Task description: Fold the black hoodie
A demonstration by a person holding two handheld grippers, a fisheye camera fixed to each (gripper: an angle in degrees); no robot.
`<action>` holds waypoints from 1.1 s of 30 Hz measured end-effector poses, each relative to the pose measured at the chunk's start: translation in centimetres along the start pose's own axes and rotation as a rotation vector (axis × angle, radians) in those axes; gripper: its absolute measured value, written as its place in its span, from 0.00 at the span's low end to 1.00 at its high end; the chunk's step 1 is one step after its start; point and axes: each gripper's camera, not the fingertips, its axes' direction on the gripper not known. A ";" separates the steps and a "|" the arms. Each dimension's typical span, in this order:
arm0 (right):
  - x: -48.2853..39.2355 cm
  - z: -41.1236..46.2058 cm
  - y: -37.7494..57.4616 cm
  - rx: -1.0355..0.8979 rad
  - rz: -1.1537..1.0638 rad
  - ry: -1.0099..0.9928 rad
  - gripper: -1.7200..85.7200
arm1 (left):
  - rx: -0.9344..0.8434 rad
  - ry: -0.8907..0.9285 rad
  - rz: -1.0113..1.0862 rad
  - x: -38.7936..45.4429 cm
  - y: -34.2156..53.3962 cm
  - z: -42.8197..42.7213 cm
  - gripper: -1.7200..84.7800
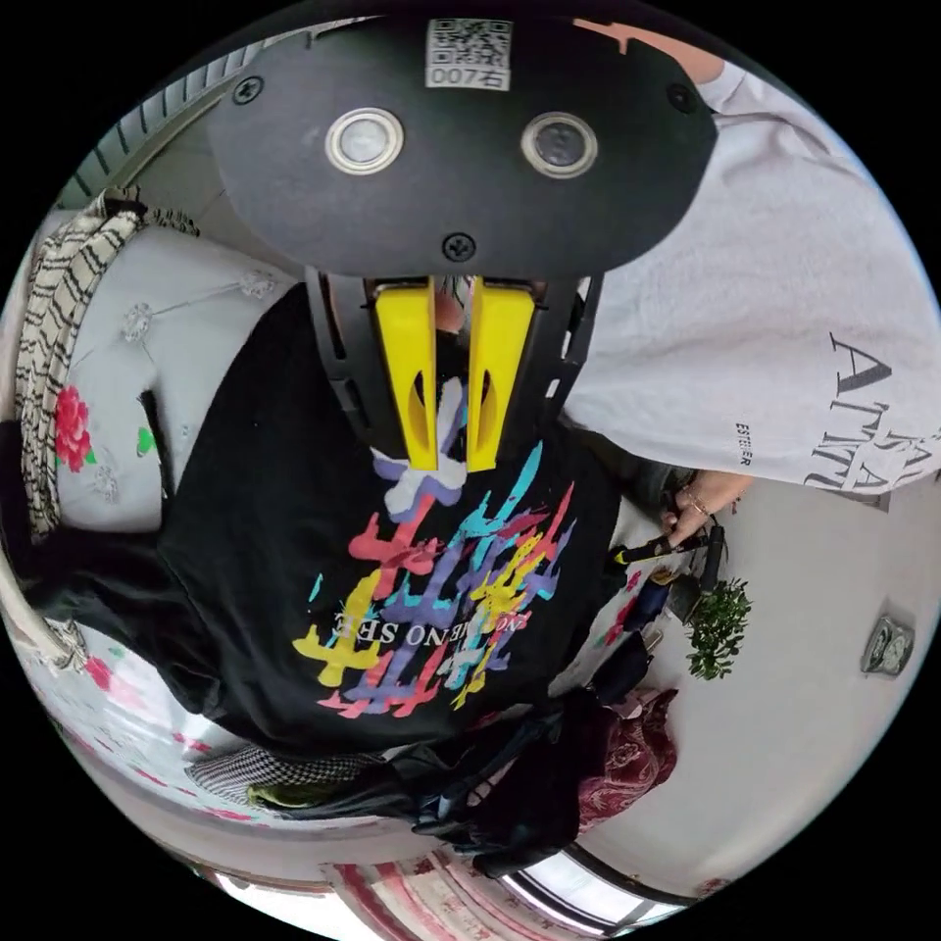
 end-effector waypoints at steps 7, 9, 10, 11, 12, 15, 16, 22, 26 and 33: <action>-4.2 2.2 -5.0 -0.070 -0.170 0.043 0.04 | 0.372 -0.014 -0.362 -19.4 -4.9 -19.2 0.04; -4.7 2.9 -6.0 -0.077 -0.217 0.074 0.04 | 0.597 -0.010 -0.528 -26.2 -4.1 -28.4 0.04; -4.7 3.3 -6.3 -0.083 -0.223 0.076 0.04 | 0.616 -0.004 -0.553 -27.3 -4.3 -29.8 0.04; -4.4 4.4 -6.9 -0.104 -0.221 0.062 0.04 | 0.622 -0.026 -0.581 -28.7 -4.9 -31.5 0.04; -4.2 5.7 -7.6 -0.133 -0.218 0.022 0.04 | 0.624 -0.073 -0.590 -29.2 -5.6 -32.4 0.04; -4.5 9.2 -9.1 -0.203 -0.245 -0.026 0.05 | 0.658 -0.036 -0.575 -28.7 -6.4 -31.5 0.04; -4.6 9.8 -9.3 -0.213 -0.251 -0.024 0.05 | 0.663 -0.018 -0.573 -28.4 -6.3 -31.0 0.04; -3.5 14.2 -10.8 -0.331 -0.214 -0.076 0.04 | 0.780 0.195 -0.446 -22.2 -2.8 -26.1 0.04; -2.4 7.4 -12.2 -0.156 -0.183 -0.080 0.04 | 0.894 0.464 0.056 -7.3 -5.5 -30.8 0.05; 4.2 -3.0 -10.0 0.108 -0.010 0.069 0.04 | 0.459 1.025 0.831 31.0 -7.1 -20.1 0.14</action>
